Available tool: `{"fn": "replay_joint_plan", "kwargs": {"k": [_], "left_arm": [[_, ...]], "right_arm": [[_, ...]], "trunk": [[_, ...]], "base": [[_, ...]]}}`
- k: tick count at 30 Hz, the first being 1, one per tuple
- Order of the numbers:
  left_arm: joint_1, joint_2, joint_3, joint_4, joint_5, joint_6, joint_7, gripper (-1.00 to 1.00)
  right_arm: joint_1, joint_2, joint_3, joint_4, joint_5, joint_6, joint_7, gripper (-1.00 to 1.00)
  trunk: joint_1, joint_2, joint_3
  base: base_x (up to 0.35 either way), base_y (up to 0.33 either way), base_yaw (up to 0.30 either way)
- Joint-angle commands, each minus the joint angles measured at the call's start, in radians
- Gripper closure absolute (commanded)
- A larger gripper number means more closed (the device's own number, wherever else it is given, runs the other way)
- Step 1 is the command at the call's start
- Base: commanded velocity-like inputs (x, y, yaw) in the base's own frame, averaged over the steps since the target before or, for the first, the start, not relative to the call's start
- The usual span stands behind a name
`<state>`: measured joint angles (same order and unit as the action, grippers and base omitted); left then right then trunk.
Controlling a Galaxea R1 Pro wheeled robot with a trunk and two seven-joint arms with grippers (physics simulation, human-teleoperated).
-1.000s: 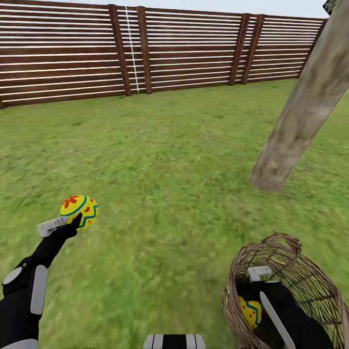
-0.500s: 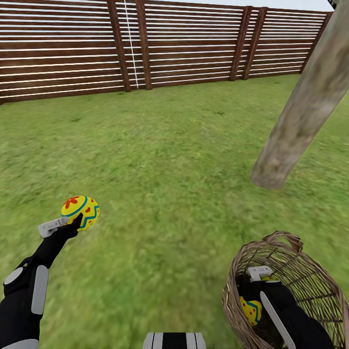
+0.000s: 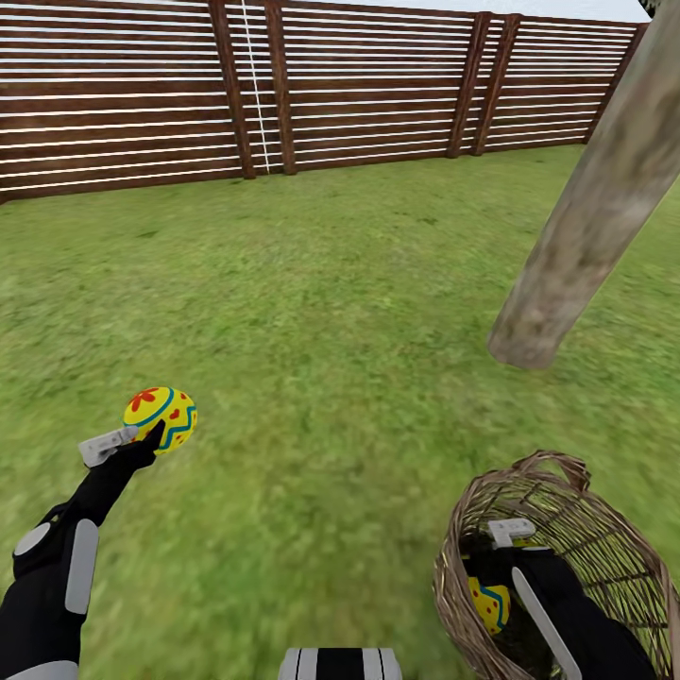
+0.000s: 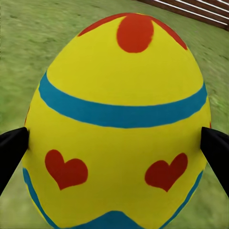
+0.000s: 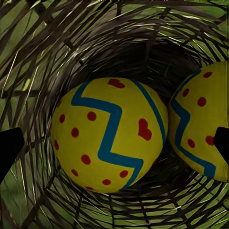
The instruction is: Take the three Easter eggs out of the wicker basket on the lawn in the garden, then place them on the lawn next to a single tree (choose any tree) so that all three eggs are next to the same tree and none are left in the basket.
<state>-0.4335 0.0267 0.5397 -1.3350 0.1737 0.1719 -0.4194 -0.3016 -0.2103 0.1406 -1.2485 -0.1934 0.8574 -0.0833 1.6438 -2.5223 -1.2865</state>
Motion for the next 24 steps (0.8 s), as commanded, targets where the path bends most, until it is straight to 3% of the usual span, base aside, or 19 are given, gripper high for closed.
{"fn": "replay_joint_plan", "kwargs": {"k": [1, 3, 12, 24], "left_arm": [[-0.001, -0.001, 0.002, 0.0, 0.011, 0.009, -0.004, 1.0], [-0.001, -0.009, 0.002, 0.002, 0.01, 0.009, -0.004, 1.0], [-0.001, -0.025, 0.001, 0.006, 0.008, 0.009, -0.002, 1.0], [-0.001, -0.028, -0.003, 0.007, 0.006, 0.011, -0.001, 1.0]], "right_arm": [[-0.001, -0.001, -0.01, -0.001, -0.008, 0.004, -0.009, -1.0], [-0.001, -0.001, -0.04, -0.001, -0.005, 0.004, -0.009, -1.0], [-0.001, 0.001, -0.059, -0.002, -0.003, 0.005, -0.008, -1.0], [-0.001, 0.004, -0.055, -0.002, -0.003, 0.005, -0.008, -1.0]], "trunk": [[0.0, 0.0, -0.001], [0.0, 0.0, -0.001], [0.0, 0.0, -0.001], [0.005, -0.003, -0.047]], "base": [[0.0, 0.0, 0.0], [0.0, 0.0, 0.0], [0.0, 0.0, 0.0], [0.0, 0.0, 0.0]]}}
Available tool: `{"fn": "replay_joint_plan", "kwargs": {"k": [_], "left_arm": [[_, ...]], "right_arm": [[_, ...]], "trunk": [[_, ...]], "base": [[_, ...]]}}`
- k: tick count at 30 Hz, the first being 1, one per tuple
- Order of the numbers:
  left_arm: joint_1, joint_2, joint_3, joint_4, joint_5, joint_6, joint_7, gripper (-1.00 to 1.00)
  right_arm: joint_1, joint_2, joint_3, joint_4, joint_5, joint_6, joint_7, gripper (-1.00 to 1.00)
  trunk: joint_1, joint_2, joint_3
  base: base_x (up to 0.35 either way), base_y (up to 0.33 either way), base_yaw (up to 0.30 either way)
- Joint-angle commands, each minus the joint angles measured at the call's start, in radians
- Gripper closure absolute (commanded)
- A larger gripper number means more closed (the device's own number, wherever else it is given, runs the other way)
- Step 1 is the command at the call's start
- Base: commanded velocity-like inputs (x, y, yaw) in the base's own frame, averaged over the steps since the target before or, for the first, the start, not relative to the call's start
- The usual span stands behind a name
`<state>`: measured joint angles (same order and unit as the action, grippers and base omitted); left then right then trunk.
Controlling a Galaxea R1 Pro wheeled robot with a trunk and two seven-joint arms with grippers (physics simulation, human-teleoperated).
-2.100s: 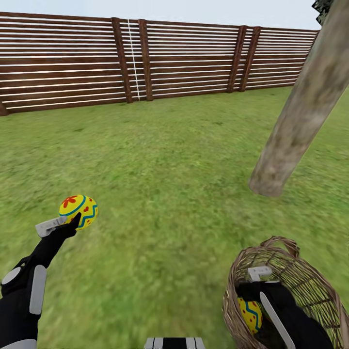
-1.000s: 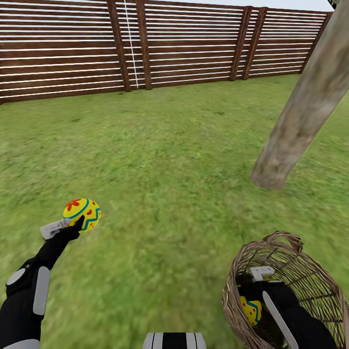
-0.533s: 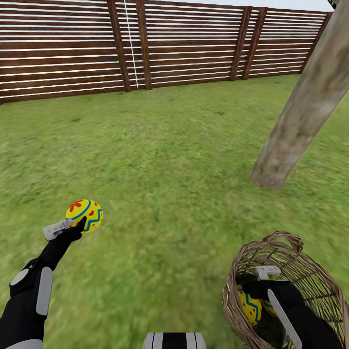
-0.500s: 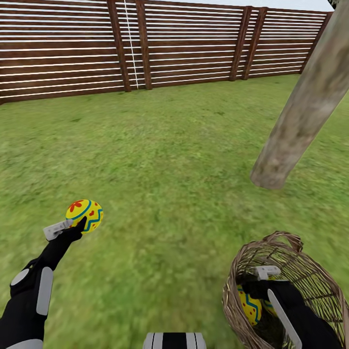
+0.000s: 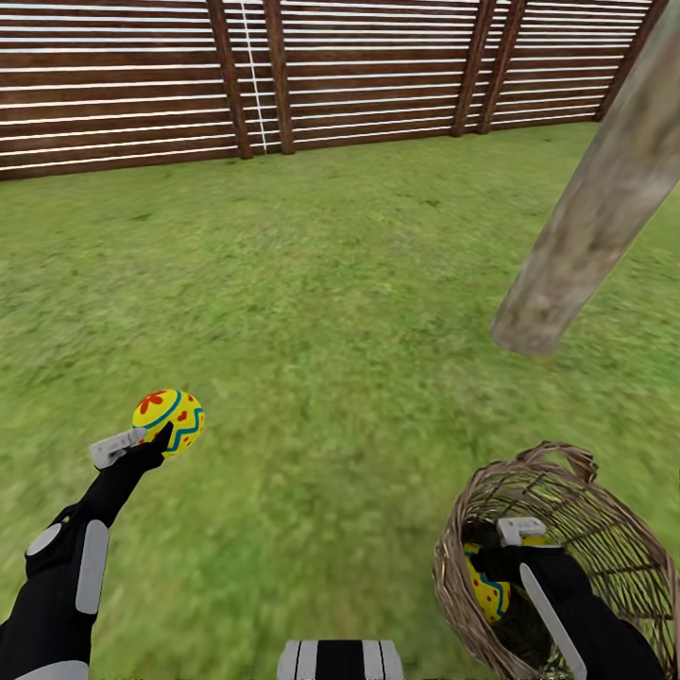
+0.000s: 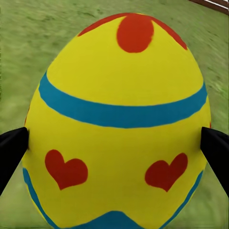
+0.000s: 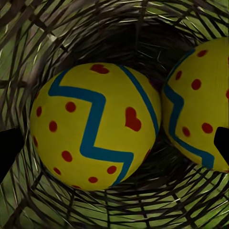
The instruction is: Take the three Easter eggs out of the wicker basket on the lawn in the garden, then place them on the lawn next to a single tree (choose any tree) so that all three eggs are next to the same tree and none are left in the basket.
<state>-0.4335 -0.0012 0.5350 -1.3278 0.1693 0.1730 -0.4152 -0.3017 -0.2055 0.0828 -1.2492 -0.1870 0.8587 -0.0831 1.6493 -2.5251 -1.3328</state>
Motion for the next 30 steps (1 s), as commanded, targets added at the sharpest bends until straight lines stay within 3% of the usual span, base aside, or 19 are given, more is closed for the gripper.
{"fn": "replay_joint_plan", "kwargs": {"k": [1, 16, 30], "left_arm": [[-0.001, 0.0, 0.002, -0.001, 0.01, 0.01, -0.005, 1.0], [-0.001, -0.017, 0.0, -0.001, 0.011, 0.008, -0.006, 1.0], [-0.001, -0.037, 0.0, 0.016, 0.01, 0.003, -0.007, 1.0]], "right_arm": [[-0.001, 0.001, 0.003, -0.001, -0.009, 0.003, -0.009, -1.0], [-0.001, 0.008, 0.005, -0.001, -0.009, 0.003, -0.009, -1.0], [-0.001, 0.008, 0.01, -0.001, -0.007, 0.0, -0.009, -1.0]], "trunk": [[0.0, -0.001, -0.005], [0.007, -0.004, -0.063], [0.007, -0.004, -0.063]], "base": [[0.0, 0.0, 0.0], [0.0, 0.0, 0.0], [0.0, 0.0, 0.0]]}}
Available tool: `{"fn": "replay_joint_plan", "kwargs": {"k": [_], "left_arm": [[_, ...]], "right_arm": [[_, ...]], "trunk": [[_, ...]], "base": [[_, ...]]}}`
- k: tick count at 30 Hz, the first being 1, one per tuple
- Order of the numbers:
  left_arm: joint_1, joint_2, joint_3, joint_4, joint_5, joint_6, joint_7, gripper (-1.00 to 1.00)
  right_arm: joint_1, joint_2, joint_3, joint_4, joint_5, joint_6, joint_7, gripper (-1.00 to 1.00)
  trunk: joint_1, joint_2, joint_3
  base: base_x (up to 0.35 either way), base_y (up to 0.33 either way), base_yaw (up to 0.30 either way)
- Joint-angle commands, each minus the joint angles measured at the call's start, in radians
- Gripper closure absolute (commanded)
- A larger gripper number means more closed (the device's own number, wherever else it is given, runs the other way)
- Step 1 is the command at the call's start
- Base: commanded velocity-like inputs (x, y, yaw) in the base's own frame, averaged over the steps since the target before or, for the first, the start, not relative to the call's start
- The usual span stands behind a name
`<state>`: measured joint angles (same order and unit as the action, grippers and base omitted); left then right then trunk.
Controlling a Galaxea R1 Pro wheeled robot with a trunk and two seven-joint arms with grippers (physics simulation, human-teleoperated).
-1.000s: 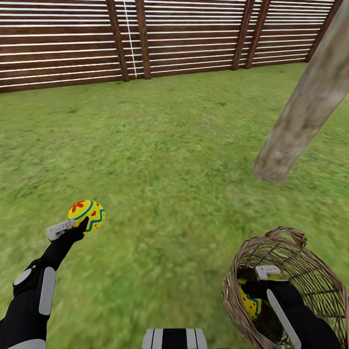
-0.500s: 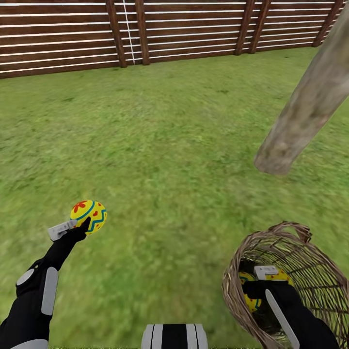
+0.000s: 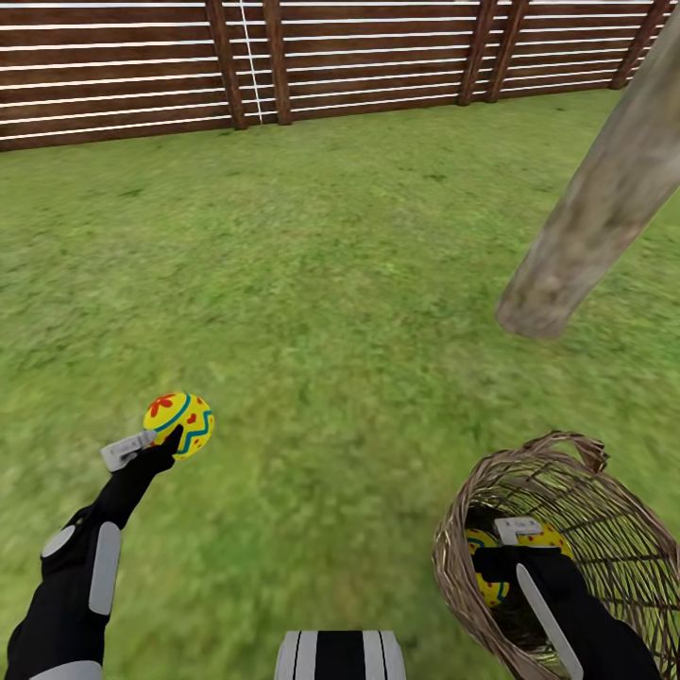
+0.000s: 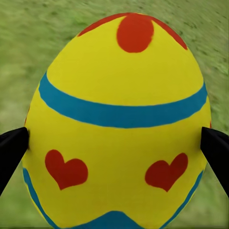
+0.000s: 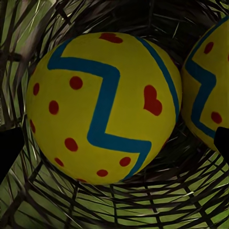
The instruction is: Take the three Easter eggs out of the wicker basket on the lawn in the garden, then place them on the lawn next to a single tree (choose any tree) so that all three eggs are next to the same tree and none are left in the basket.
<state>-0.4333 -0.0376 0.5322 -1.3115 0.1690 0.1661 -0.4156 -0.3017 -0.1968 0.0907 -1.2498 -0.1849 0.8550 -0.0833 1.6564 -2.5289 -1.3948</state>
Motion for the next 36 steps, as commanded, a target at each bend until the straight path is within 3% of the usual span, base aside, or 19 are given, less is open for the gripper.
{"fn": "replay_joint_plan", "kwargs": {"k": [1, 16, 21, 36], "left_arm": [[-0.001, -0.001, 0.003, 0.002, 0.01, 0.009, -0.007, 1.0], [-0.001, 0.005, 0.011, -0.01, 0.009, 0.007, -0.008, 1.0], [-0.001, 0.008, 0.013, -0.012, -0.046, 0.015, -0.007, 1.0], [-0.001, 0.001, 0.011, -0.007, -0.045, 0.015, -0.005, 1.0]], "right_arm": [[0.0, -0.001, 0.003, -0.002, -0.009, 0.003, -0.008, -1.0], [0.0, -0.001, 0.003, -0.002, -0.01, 0.004, -0.009, -1.0], [0.0, -0.001, 0.004, -0.002, -0.01, 0.004, -0.009, -1.0], [0.0, -0.001, 0.003, -0.002, -0.009, 0.004, -0.009, -1.0]], "trunk": [[0.0, 0.0, -0.001], [0.0, 0.0, -0.001], [0.0, 0.0, -0.001], [0.0, 0.0, -0.001]], "base": [[0.0, 0.0, 0.0], [0.0, 0.0, 0.0], [0.0, 0.0, 0.0], [0.07, 0.0, 0.0]]}}
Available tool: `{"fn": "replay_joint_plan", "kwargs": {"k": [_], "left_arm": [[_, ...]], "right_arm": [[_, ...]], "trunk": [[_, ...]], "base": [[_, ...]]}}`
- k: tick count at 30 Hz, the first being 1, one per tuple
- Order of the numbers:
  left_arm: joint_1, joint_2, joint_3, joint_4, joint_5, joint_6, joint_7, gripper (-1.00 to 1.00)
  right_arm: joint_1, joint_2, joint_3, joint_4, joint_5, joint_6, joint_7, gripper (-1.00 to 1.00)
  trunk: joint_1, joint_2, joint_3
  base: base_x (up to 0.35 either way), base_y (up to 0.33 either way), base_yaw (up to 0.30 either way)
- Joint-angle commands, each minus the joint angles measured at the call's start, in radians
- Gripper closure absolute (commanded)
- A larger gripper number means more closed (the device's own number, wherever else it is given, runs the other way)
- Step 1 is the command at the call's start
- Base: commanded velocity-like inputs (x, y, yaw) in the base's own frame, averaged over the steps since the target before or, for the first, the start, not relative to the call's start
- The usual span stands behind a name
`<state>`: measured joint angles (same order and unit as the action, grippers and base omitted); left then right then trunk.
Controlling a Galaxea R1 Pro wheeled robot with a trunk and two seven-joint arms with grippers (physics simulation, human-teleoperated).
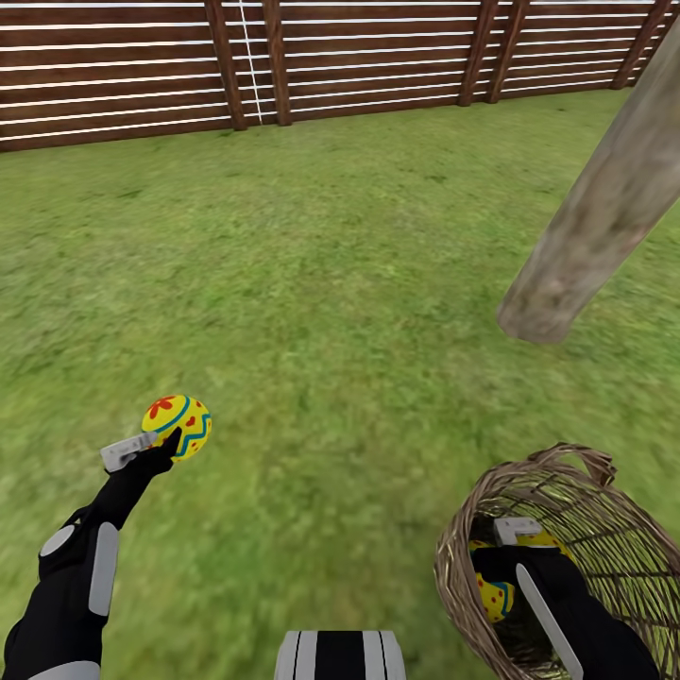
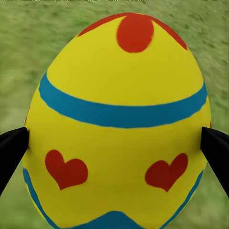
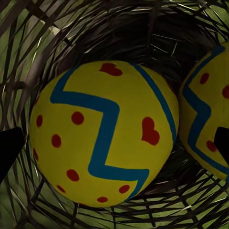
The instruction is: Take the three Easter eggs out of the wicker basket on the lawn in the garden, then place them on the lawn next to a single tree (choose any tree) so that all three eggs are next to the same tree and none are left in the basket.
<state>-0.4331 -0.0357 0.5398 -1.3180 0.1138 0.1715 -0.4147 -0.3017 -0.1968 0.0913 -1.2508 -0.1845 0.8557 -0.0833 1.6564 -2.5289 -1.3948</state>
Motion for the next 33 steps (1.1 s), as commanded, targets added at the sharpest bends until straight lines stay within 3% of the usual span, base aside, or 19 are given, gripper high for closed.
{"fn": "replay_joint_plan", "kwargs": {"k": [1, 5, 29, 33], "left_arm": [[-0.001, -0.001, 0.004, -0.001, 0.011, 0.01, -0.007, 1.0], [-0.001, -0.001, 0.006, -0.003, 0.016, 0.009, -0.007, 1.0], [-0.001, -0.005, 0.003, -0.006, 0.017, 0.011, -0.006, 1.0], [-0.001, -0.009, 0.003, -0.006, 0.017, 0.011, -0.006, 1.0]], "right_arm": [[0.0, -0.001, 0.002, -0.001, -0.01, 0.003, -0.009, -1.0], [0.0, -0.001, 0.003, -0.001, -0.009, 0.003, -0.009, -1.0], [0.0, -0.001, 0.004, -0.001, -0.01, 0.003, -0.009, -1.0], [0.0, 0.0, 0.012, -0.001, -0.009, 0.002, -0.009, -1.0]], "trunk": [[0.0, 0.0, -0.001], [0.0, 0.0, -0.001], [0.011, -0.006, -0.093], [0.011, -0.006, -0.093]], "base": [[0.0, 0.0, 0.0], [0.0, 0.0, 0.0], [0.0, 0.0, 0.0], [0.0, 0.0, 0.0]]}}
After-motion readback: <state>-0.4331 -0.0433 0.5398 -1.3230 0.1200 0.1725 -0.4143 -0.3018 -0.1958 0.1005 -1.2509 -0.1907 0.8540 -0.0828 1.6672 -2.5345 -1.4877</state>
